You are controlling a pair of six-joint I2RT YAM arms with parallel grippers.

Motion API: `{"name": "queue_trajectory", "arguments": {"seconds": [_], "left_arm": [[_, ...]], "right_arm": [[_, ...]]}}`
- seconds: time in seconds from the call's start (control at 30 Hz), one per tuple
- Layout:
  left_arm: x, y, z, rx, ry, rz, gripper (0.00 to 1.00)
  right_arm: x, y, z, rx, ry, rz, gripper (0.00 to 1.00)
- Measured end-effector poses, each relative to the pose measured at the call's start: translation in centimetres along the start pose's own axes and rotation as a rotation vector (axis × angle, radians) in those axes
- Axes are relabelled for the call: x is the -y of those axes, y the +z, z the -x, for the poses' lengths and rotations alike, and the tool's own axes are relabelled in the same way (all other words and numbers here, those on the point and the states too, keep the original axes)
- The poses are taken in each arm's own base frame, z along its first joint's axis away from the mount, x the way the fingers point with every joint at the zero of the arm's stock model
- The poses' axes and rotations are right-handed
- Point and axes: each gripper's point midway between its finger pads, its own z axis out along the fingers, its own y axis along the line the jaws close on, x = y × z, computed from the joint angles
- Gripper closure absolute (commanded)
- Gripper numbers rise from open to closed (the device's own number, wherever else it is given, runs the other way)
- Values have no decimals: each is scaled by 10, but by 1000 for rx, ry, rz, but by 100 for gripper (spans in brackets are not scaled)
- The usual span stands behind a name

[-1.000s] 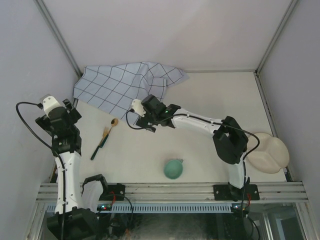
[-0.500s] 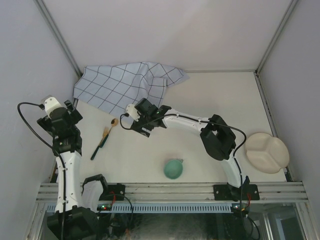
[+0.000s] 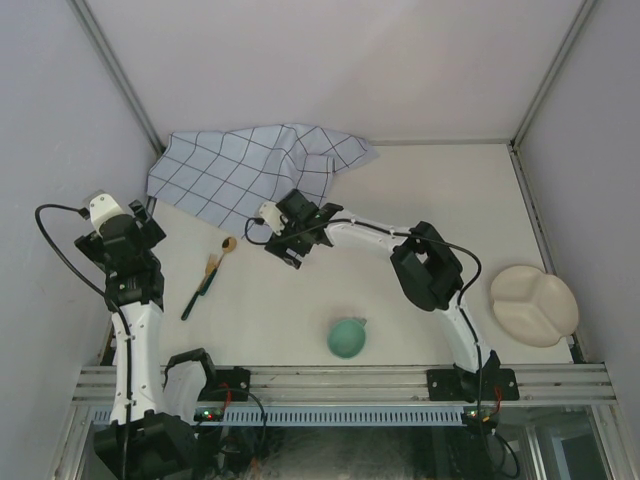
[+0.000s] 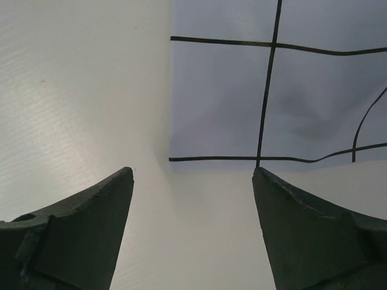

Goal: Set the dinner table for one person
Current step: Pick up the napkin from the corner of the board.

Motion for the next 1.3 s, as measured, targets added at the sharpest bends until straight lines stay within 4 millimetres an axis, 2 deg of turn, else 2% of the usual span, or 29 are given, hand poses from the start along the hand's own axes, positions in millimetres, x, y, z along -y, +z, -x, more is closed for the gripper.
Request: {"name": "queue_trajectory", "arguments": {"seconds": [0.33,0.47,0.63,0.7,0.8,0.9,1.03,1.1,1.3], "left_arm": [[1,2,-1,-5,3,1,0],[1,4,-5,-20,7,4,0],[2,7,-8,-30,7,6,0],[2,7,-9,-33,8,6,0],[3,8,-10,-38,10,7,0],[2,9,-11,-40,11,8,0],[2,9,-11,-40,10,9,0],[2,9,-11,-40,8,9,0],[2,9,-11,-40,3,9,0]], "right_arm": [[8,9,7,27,72,51,26],[3,13,4,20,85,72,28],[-6,29,-10,-24,82,90,29],[-10,30,-6,-20,82,92,29],[-14,32,-5,-24,69,83,41],[-13,33,-4,-22,67,76,60],[-12,36,0,-18,65,75,80],[-11,37,2,-15,65,73,98],[-8,37,1,-20,62,67,100]]}}
